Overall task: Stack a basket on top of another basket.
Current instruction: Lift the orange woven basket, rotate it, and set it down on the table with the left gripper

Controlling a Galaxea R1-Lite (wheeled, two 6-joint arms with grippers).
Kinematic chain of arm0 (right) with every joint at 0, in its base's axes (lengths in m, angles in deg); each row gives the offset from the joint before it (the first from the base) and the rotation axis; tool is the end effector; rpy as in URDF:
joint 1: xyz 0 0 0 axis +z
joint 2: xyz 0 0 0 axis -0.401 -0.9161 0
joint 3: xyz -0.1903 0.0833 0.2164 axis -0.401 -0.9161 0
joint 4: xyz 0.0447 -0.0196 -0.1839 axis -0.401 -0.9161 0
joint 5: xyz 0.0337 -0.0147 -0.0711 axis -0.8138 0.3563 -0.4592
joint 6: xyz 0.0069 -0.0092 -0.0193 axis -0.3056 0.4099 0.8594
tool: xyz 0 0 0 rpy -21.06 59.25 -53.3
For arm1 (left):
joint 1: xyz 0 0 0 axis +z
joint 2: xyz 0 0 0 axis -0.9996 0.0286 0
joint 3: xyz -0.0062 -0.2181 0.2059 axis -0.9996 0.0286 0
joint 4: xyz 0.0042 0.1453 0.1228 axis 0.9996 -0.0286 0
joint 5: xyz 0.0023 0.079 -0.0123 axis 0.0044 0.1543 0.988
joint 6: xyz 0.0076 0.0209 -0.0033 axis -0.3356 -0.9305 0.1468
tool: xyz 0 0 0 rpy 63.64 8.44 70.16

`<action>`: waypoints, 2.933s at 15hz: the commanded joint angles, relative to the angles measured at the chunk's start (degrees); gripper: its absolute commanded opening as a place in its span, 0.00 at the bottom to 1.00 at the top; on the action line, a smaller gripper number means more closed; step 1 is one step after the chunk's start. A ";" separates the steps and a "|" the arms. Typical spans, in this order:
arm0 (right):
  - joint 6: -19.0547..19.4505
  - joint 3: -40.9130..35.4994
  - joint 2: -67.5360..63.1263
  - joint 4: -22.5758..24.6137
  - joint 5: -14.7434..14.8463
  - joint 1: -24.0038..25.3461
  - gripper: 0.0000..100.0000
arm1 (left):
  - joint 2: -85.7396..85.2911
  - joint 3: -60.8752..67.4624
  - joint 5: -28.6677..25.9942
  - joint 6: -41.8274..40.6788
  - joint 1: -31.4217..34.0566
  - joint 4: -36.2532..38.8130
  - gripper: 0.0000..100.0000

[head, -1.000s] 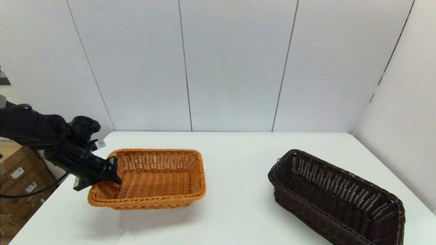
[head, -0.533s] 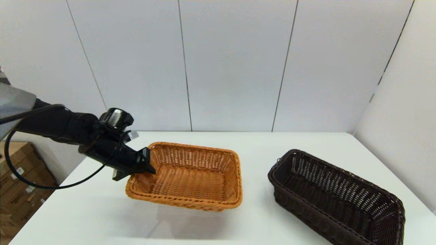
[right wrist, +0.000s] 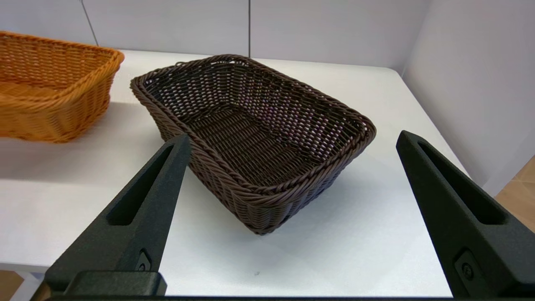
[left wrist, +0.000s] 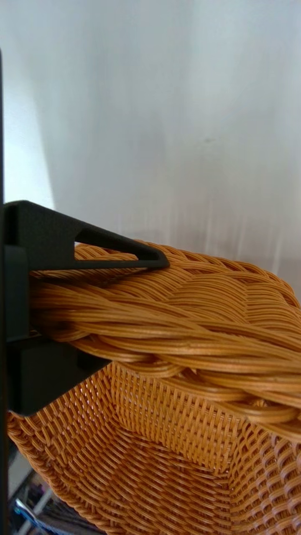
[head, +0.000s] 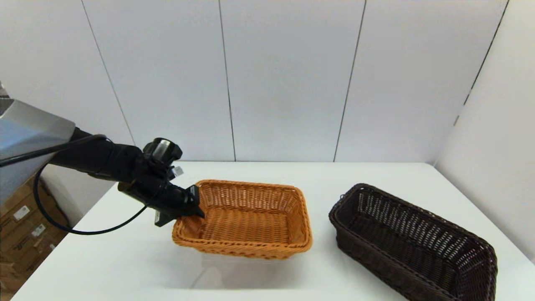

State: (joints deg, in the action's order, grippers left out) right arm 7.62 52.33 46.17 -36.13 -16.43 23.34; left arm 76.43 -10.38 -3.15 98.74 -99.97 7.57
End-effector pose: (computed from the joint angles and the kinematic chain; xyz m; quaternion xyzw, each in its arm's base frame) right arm -0.0228 0.0009 0.0750 -0.0227 0.0022 0.0129 0.9997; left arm 0.3501 -0.0804 0.0843 -0.2666 0.5960 -0.0714 0.7540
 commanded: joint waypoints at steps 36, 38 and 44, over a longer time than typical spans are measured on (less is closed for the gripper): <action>0.03 -0.09 -0.09 0.03 0.02 -0.05 1.00 | -7.61 2.68 2.42 1.42 -2.90 3.63 1.00; 0.03 -0.09 -0.09 0.03 -0.07 -0.05 1.00 | -16.05 4.53 2.51 0.63 -2.98 3.36 1.00; 0.03 -0.09 -0.09 0.03 0.02 -0.05 1.00 | -45.84 21.49 9.54 -12.47 -3.16 1.34 1.00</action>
State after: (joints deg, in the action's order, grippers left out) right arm 7.60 52.33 46.17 -36.10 -16.41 23.31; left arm 46.72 1.75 3.75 92.06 -103.01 10.59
